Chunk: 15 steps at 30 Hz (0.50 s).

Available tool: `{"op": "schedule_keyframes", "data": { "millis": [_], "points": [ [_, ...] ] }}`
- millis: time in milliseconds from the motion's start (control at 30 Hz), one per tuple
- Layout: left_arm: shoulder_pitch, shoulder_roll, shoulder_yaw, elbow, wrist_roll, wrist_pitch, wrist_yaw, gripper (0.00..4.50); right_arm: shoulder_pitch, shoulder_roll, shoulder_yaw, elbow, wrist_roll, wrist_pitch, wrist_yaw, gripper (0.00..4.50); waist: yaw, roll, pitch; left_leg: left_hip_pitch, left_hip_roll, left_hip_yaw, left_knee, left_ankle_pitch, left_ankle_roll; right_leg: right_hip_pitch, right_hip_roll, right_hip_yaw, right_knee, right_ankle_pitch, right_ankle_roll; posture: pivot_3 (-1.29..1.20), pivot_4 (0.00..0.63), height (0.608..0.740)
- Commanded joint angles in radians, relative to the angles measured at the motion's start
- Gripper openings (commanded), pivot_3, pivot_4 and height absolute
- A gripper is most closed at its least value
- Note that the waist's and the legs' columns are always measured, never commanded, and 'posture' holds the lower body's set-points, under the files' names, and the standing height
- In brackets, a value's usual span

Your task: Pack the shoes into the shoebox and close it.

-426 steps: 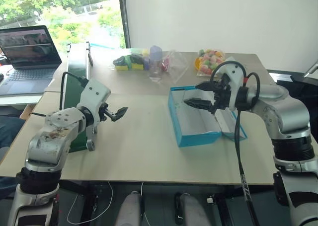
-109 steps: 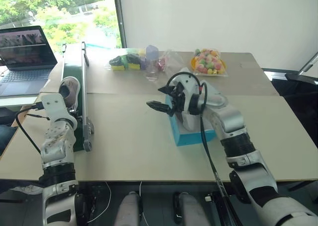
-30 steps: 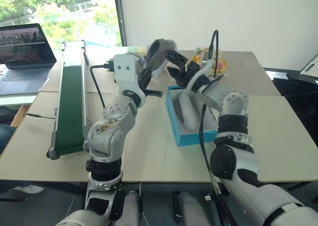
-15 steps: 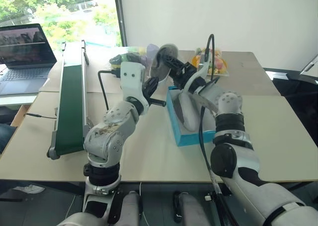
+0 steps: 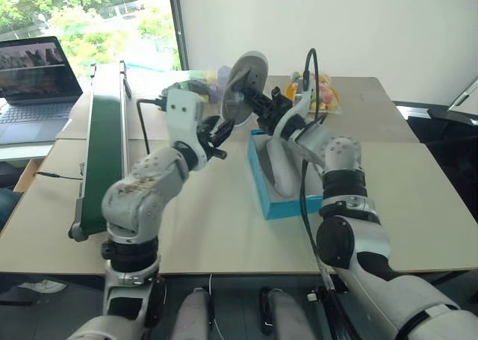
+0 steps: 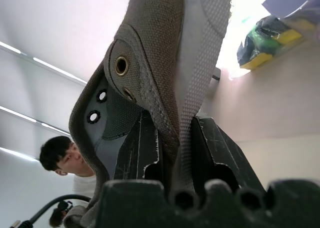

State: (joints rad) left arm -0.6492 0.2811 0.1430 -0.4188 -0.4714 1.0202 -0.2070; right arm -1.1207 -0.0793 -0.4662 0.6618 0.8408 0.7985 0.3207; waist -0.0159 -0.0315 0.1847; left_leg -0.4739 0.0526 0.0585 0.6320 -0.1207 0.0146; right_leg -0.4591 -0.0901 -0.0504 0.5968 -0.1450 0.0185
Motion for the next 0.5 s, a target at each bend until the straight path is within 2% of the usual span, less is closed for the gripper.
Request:
{"op": "schedule_keyframes", "data": {
  "millis": [33, 133, 200, 500],
  "points": [
    [-0.018, 0.074, 0.061, -0.012, -0.058, 0.024, -0.071, 2.28, -0.018, -0.039, 0.001, -0.086, 0.001, -0.022, 0.017, 0.35, 0.003, 0.0, 0.0, 0.0, 0.0, 0.0, 0.0, 0.0, 0.0, 0.0, 0.0, 0.0, 0.0, 0.0, 0.0, 0.0, 0.15, 0.739],
    [-0.004, 0.158, 0.058, -0.01, -0.081, 0.031, -0.142, 2.28, -0.013, -0.082, 0.042, -0.142, -0.031, -0.008, 0.024, 0.35, 0.004, 0.0, 0.0, -0.001, 0.0, 0.0, 0.0, -0.001, -0.001, 0.0, -0.001, 0.0, -0.001, 0.0, 0.0, 0.0, 0.15, 0.739],
    [0.011, 0.179, 0.05, -0.011, -0.091, 0.03, -0.16, 2.28, -0.004, -0.122, 0.083, -0.179, -0.067, 0.004, 0.029, 0.35, 0.004, 0.0, 0.0, -0.001, -0.001, 0.0, 0.0, -0.003, -0.004, 0.0, -0.001, 0.0, -0.001, 0.0, 0.0, 0.0, 0.15, 0.739],
    [0.077, 0.159, -0.018, -0.039, -0.076, -0.004, -0.145, 2.28, 0.115, -0.374, 0.357, -0.324, -0.315, 0.081, 0.077, 0.35, 0.005, 0.0, 0.0, 0.0, -0.001, 0.001, 0.0, -0.004, -0.006, 0.0, -0.001, 0.0, -0.001, -0.002, -0.003, 0.0, 0.15, 0.739]
  ]
}}
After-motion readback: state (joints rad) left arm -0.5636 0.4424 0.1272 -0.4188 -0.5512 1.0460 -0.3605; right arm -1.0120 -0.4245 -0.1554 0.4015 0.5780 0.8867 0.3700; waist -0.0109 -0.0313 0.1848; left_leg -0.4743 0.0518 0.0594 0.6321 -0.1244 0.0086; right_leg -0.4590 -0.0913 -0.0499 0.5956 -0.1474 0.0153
